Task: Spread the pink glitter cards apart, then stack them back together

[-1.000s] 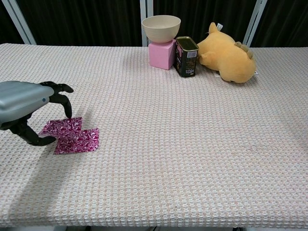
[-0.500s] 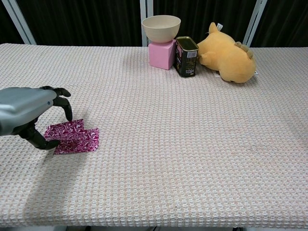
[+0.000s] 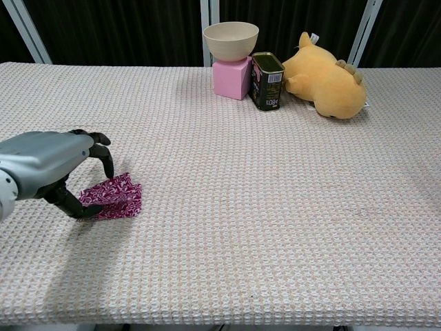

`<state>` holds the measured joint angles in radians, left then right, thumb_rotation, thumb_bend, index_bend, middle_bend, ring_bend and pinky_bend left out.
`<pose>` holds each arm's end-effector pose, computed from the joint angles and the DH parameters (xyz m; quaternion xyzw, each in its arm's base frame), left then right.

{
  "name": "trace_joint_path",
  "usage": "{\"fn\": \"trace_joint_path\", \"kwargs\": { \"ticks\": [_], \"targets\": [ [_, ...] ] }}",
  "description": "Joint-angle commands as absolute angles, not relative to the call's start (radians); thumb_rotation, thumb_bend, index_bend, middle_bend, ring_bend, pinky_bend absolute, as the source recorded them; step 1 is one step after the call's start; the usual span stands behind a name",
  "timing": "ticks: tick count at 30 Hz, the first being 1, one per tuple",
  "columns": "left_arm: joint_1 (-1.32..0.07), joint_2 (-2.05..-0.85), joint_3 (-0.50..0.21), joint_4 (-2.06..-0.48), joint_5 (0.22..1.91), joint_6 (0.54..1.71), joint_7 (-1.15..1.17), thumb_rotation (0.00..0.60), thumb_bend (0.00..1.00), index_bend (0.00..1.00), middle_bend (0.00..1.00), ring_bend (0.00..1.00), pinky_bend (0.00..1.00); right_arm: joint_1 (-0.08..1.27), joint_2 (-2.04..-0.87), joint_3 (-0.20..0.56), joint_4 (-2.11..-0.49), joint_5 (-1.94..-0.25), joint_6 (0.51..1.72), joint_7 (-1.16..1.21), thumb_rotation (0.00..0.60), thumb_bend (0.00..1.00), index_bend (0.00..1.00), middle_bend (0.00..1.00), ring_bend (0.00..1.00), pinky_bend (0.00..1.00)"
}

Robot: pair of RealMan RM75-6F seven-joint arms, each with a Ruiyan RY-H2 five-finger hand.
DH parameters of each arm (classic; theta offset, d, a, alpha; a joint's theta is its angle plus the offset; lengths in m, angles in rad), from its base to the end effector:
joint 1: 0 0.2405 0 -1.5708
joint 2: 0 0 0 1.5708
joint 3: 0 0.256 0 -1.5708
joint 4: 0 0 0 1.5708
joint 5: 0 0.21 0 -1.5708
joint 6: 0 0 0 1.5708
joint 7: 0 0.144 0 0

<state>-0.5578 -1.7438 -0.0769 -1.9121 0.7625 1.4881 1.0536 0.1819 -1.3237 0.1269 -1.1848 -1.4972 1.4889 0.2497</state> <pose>-0.1370 0.2240 -0.0396 -0.7074 -0.4316 -0.2220 0.5138 -0.3465 -0.2340 0.1497 0.5727 -0.3495 0.4504 0.5891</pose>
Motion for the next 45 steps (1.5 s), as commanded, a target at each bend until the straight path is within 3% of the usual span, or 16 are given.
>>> {"fn": "trace_joint_path", "kwargs": {
  "ticks": [1,14,17,22,34,45],
  "targets": [
    [-0.56,-1.749,-0.077,-1.911,0.76,1.49,1.058,0.554,0.26,0.42,0.07,0.0,0.12,0.182,-1.324,0.127,-1.184,-1.496,1.488,0.25,0.6,0.48,0.0,0.0,0.0,0.0],
    [-0.566,-1.766,-0.07,-1.908,0.759,1.496,1.074,0.544,0.26,0.41,0.07,0.0,0.12,0.181,-1.321,0.126,-1.182,-1.491,1.482,0.255,0.6,0.48,0.0,0.0,0.0,0.0],
    [-0.566,-1.765,-0.067,-1.906,0.756,1.489,1.071,0.503,0.26,0.35,0.07,0.0,0.12,0.18,-1.32,0.126,-1.182,-1.491,1.483,0.253,0.6,0.48,0.0,0.0,0.0,0.0],
    [-0.567,-1.762,-0.064,-1.906,0.761,1.486,1.068,0.496,0.26,0.25,0.07,0.0,0.12,0.18,-1.318,0.126,-1.187,-1.489,1.482,0.247,0.6,0.48,0.0,0.0,0.0,0.0],
    [-0.567,-1.753,-0.051,-1.918,0.762,1.484,1.073,0.492,0.26,0.22,0.07,0.0,0.12,0.18,-1.32,0.126,-1.189,-1.488,1.481,0.241,0.6,0.48,0.0,0.0,0.0,0.0],
    [-0.585,-1.734,-0.04,-1.925,0.724,1.447,1.106,0.466,0.26,0.11,0.03,0.0,0.12,0.178,-1.324,0.126,-1.181,-1.486,1.482,0.246,0.6,0.48,0.0,0.0,0.0,0.0]
  ]
}}
